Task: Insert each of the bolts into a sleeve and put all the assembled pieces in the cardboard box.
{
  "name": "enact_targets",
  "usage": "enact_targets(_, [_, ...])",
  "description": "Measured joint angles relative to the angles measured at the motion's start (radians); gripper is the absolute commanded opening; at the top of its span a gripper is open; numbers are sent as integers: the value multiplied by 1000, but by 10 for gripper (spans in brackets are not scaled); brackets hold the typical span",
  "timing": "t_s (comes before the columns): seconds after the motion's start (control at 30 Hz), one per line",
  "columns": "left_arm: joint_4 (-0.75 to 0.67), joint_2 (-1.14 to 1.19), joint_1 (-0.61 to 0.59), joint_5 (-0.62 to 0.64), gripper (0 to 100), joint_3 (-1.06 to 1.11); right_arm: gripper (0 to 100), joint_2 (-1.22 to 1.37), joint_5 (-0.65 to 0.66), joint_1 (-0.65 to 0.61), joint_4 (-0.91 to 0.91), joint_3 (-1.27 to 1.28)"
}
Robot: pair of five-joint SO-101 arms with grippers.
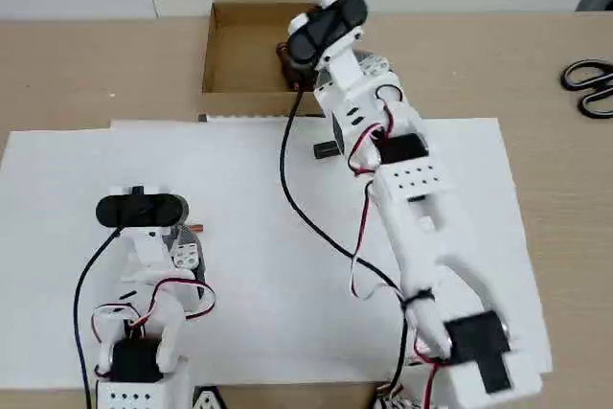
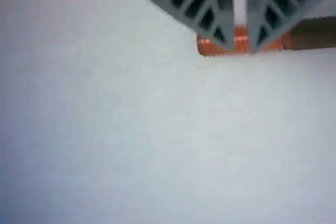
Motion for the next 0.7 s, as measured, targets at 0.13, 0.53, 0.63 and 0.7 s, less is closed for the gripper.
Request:
enact_targets(0.13, [0,0,-29,18,6,0,3,130,146,3,-121,-32])
enact_targets(0.53, [0,0,-55,41,6,0,4,419,548,-58,-500,-71])
enact_targets(0.63, [0,0,-55,41,6,0,6,451,618,-80,-526,-78])
enact_targets(0.7, [0,0,-55,41,6,0,43,470,640,-91,-526,-83])
